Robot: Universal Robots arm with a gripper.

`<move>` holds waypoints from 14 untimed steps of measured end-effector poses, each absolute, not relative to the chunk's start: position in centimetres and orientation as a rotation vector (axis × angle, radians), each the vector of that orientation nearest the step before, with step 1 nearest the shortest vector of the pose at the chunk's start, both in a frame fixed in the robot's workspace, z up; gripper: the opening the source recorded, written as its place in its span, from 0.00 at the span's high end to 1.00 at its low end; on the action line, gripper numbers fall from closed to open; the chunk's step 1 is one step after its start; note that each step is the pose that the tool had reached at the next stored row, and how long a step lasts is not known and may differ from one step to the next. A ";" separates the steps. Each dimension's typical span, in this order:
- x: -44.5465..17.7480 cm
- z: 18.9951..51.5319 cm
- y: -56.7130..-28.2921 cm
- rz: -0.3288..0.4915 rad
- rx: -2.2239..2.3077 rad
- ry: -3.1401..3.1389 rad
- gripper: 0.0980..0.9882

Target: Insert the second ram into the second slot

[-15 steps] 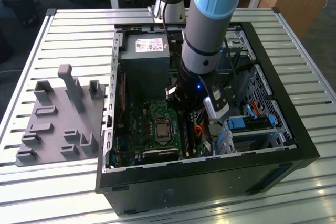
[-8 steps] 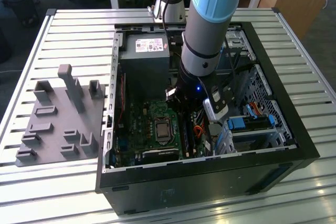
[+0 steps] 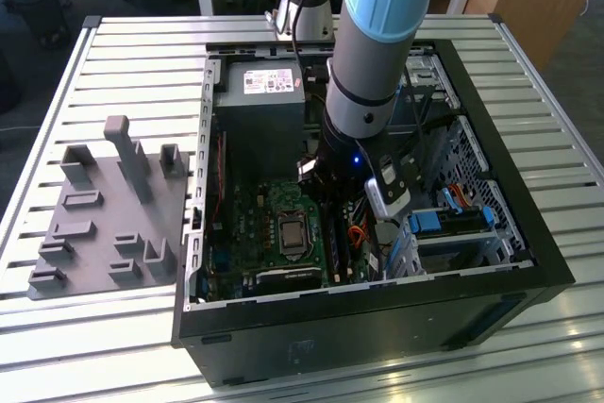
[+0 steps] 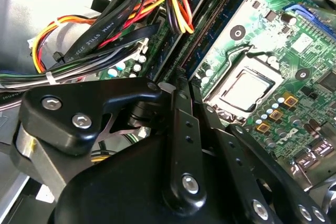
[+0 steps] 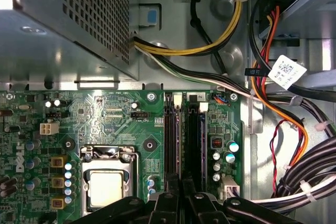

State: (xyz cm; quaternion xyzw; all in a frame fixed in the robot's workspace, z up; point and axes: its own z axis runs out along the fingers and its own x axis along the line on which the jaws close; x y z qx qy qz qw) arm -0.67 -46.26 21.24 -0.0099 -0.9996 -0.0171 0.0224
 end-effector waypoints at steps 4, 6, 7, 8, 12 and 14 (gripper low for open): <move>-0.7 21.3 -46.3 -0.053 -0.031 -3.096 0.88; -0.7 21.6 -46.3 -0.053 -0.031 -3.096 0.88; -0.7 21.7 -46.3 -0.053 -0.031 -3.096 0.88; -0.7 21.8 -46.3 -0.053 -0.031 -3.096 0.88; -0.7 22.2 -46.3 -0.053 -0.031 -3.096 0.88; -0.7 22.5 -46.3 -0.053 -0.031 -3.096 0.88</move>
